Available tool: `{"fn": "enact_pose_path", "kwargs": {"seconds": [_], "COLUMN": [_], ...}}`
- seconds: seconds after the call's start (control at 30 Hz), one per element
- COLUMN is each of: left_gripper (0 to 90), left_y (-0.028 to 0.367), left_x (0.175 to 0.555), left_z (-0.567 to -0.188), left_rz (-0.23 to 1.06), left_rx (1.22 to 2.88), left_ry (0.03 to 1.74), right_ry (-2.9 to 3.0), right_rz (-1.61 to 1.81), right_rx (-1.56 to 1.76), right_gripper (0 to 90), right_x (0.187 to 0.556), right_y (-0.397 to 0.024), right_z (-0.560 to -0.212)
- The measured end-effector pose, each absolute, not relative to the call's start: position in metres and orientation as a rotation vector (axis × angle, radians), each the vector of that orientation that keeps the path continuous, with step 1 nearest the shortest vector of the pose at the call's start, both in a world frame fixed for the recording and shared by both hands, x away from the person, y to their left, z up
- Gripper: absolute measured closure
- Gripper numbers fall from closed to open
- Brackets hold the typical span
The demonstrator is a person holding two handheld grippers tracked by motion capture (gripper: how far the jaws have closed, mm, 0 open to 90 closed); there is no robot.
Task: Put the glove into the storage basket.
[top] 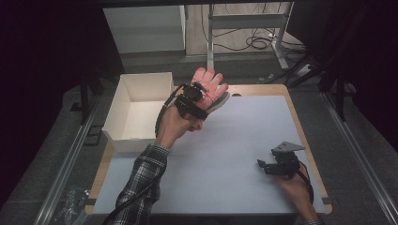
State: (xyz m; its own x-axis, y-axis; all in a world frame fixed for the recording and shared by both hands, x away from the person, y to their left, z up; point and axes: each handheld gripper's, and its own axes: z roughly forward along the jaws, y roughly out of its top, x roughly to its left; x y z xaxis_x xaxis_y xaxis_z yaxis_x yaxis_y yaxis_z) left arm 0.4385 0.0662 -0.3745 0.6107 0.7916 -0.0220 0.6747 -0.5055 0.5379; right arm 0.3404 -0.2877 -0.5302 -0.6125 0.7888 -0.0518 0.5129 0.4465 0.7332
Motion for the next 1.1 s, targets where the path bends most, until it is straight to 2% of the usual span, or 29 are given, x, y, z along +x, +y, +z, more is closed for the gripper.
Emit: {"fn": "enact_pose_path", "kwargs": {"seconds": [0.57,1.1], "left_gripper": [41.5,40.8], "left_y": [0.115,0.170], "left_x": [0.449,0.452], "left_z": [-0.341,-0.342], "left_rz": [0.390,0.457], "left_rx": [2.226,2.136], "left_ry": [1.300,1.470], "right_ry": [2.315,2.314], "right_rz": [0.978,0.977], "right_rx": [1.102,1.099], "right_gripper": [23.9,23.8], "right_x": [0.340,0.340], "right_y": [-0.288,-0.288], "right_z": [-0.530,-0.530]}}
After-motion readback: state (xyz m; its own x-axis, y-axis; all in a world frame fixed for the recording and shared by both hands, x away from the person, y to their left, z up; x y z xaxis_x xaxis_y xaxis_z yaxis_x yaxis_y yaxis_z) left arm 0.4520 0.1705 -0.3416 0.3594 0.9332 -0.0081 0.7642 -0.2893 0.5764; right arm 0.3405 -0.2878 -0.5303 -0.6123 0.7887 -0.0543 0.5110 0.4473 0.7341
